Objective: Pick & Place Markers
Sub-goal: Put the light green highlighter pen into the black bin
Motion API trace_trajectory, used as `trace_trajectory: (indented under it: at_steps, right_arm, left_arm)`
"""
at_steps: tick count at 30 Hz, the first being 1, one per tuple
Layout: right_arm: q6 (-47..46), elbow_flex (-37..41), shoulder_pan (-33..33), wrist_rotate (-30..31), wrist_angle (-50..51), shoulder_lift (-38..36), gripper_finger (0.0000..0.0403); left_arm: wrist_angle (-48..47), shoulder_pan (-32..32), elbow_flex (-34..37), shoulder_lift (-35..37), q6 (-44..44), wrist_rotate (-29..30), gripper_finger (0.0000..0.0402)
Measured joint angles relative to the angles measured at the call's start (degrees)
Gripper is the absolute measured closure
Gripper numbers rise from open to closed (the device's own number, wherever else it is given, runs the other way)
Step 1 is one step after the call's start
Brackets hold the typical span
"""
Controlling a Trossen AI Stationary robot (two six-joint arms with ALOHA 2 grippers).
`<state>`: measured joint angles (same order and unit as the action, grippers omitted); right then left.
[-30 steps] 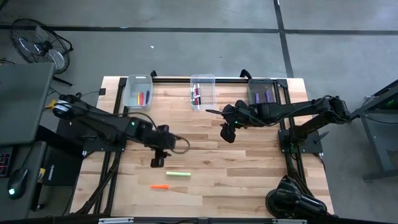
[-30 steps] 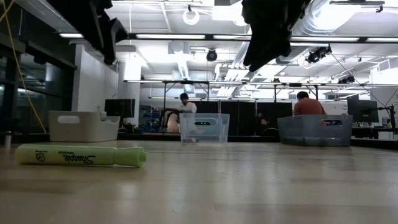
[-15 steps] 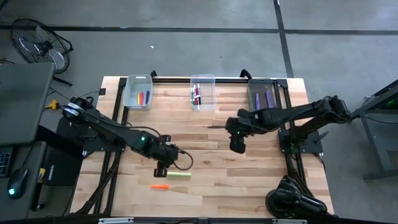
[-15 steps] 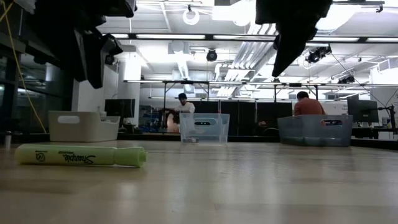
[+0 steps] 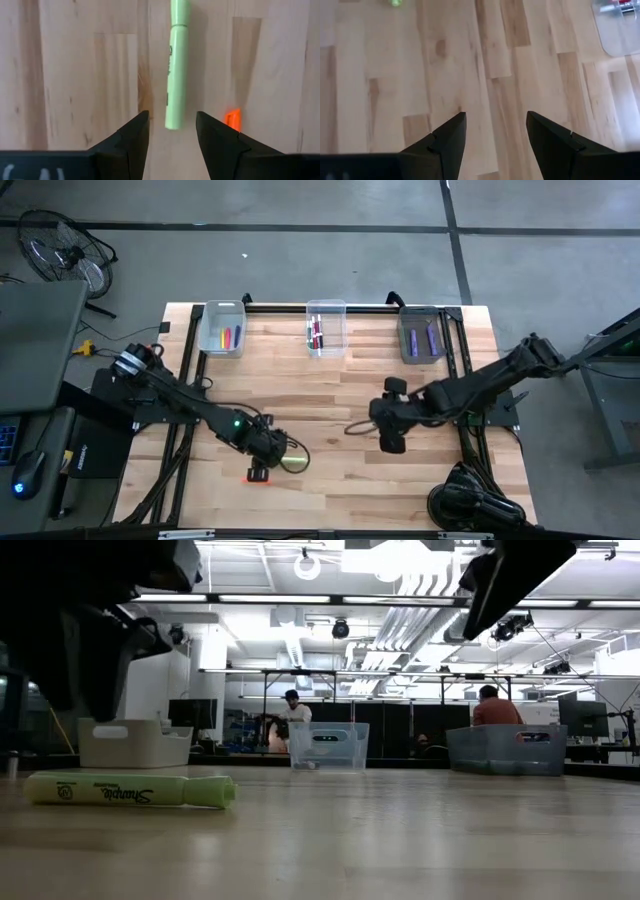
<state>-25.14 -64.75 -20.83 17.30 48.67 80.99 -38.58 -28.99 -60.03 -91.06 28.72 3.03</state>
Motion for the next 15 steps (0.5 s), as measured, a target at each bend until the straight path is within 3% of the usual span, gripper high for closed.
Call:
trace_trajectory:
  at_steps: [15]
  right_arm:
    - [-7.3, 0.0, -9.4, 7.8, 0.0, 0.0, 0.0206]
  left_arm:
    - [4.0, -1.4, 0.0, -1.9, 0.7, 2.6, 0.0243]
